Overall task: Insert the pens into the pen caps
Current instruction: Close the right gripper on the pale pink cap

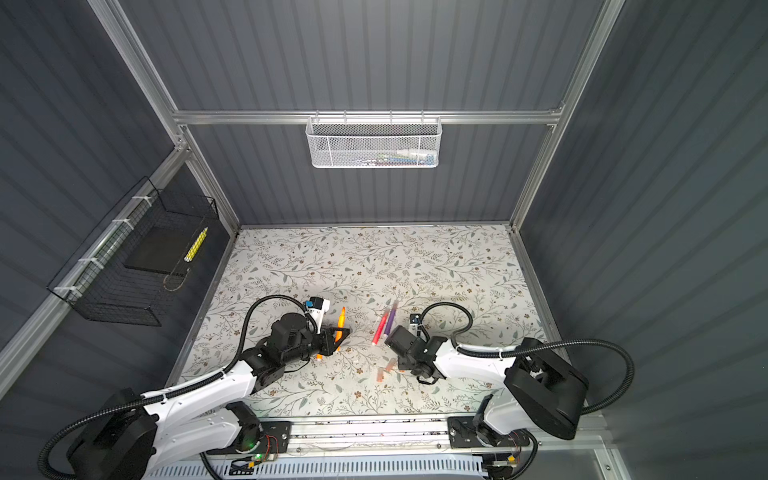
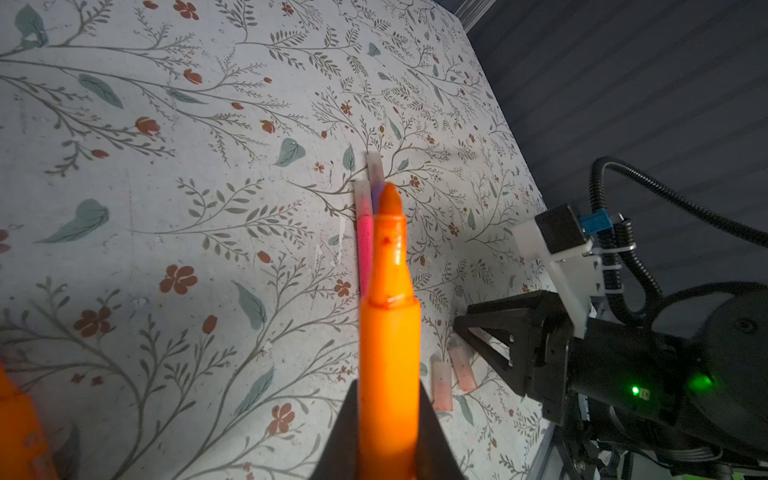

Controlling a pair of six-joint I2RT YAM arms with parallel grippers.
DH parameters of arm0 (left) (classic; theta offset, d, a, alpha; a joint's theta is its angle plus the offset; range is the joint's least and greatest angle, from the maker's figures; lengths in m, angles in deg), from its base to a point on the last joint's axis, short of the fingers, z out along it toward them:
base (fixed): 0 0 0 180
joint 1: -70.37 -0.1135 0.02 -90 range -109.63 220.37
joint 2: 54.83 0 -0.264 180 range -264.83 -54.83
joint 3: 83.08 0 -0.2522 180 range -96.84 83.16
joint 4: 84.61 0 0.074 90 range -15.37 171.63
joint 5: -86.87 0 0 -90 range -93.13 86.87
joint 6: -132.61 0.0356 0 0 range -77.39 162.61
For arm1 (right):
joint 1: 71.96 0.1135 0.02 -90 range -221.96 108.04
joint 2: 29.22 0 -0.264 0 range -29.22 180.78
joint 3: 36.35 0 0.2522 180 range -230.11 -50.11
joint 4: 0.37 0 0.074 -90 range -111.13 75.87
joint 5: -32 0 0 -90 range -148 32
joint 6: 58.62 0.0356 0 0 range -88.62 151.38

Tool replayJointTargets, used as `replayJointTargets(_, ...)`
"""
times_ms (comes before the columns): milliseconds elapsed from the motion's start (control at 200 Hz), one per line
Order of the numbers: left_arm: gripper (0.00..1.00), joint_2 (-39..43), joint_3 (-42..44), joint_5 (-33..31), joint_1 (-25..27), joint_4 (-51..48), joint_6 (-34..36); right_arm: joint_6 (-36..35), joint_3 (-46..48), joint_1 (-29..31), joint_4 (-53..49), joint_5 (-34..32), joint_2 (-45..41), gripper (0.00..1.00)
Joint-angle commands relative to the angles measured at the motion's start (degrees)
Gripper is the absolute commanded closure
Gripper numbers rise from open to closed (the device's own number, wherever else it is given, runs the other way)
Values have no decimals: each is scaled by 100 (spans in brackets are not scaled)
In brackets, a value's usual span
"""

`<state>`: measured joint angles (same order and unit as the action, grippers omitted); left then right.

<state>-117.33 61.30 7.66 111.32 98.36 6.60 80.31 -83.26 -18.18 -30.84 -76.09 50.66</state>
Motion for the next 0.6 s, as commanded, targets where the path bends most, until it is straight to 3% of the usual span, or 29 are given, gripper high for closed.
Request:
replayJointTargets(0, 100, 10, -93, 61, 36, 111, 151, -41, 185, 27, -390, 340, -19, 68)
replayJointTargets(325, 100, -17, -81, 53, 34, 144, 132, 25, 341, 133, -650, 306, -314, 68)
replayJointTargets(595, 100, -32, -68, 83, 34, 179, 103, 70, 286, 131, -582, 196, 65, 75)
